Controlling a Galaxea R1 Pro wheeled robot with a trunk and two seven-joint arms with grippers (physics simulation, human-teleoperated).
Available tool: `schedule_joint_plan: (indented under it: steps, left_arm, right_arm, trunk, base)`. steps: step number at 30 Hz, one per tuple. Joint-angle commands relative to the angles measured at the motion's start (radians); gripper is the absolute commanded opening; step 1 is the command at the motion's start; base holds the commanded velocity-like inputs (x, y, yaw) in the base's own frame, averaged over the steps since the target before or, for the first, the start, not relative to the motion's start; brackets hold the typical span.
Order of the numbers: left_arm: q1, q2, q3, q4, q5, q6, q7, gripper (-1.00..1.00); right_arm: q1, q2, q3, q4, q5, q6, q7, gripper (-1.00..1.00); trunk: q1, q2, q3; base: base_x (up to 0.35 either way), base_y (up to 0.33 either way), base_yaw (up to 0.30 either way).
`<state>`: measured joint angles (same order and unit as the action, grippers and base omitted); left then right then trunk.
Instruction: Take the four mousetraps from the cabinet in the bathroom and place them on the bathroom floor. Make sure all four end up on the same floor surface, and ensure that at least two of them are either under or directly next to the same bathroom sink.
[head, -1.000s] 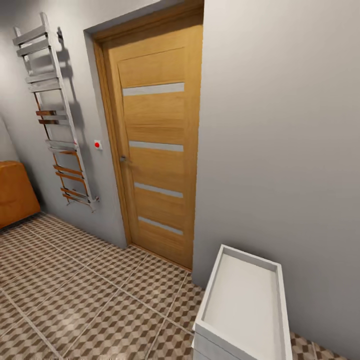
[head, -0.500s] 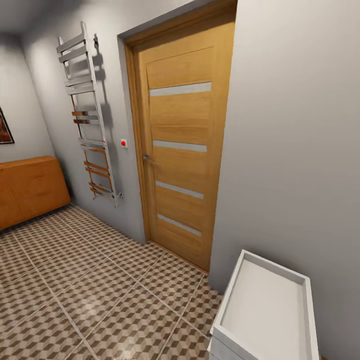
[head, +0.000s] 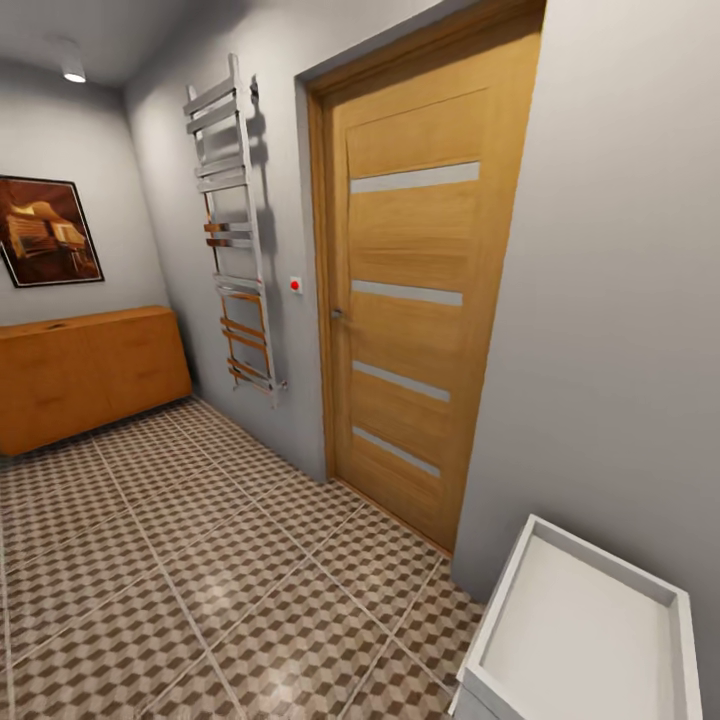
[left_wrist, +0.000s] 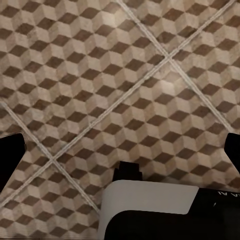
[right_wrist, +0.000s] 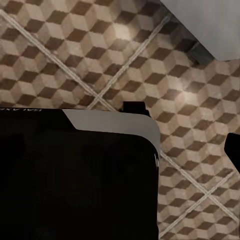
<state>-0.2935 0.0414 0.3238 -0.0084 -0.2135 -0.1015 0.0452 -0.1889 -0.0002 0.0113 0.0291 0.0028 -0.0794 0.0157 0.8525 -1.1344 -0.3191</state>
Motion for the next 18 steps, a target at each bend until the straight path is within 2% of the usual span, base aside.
schedule_joint_plan:
  steps: [1, 18]
  left_arm:
    - [-0.001, 0.0, 0.007, 0.002, -0.011, -0.004, 0.004, 1.0]
    - [-0.001, -0.004, 0.008, 0.002, -0.009, -0.004, -0.002, 1.0]
  right_arm:
    - [-0.001, 0.0, 0.001, 0.003, 0.0, -0.006, 0.002, 1.0]
    - [-0.001, -0.001, 0.001, 0.003, 0.0, -0.006, -0.002, 1.0]
  trunk:
    - [0.0, -0.001, -0.001]
    - [0.0, -0.001, -0.001]
  base:
    - [0.0, 0.0, 0.278]
    - [0.0, 0.0, 0.278]
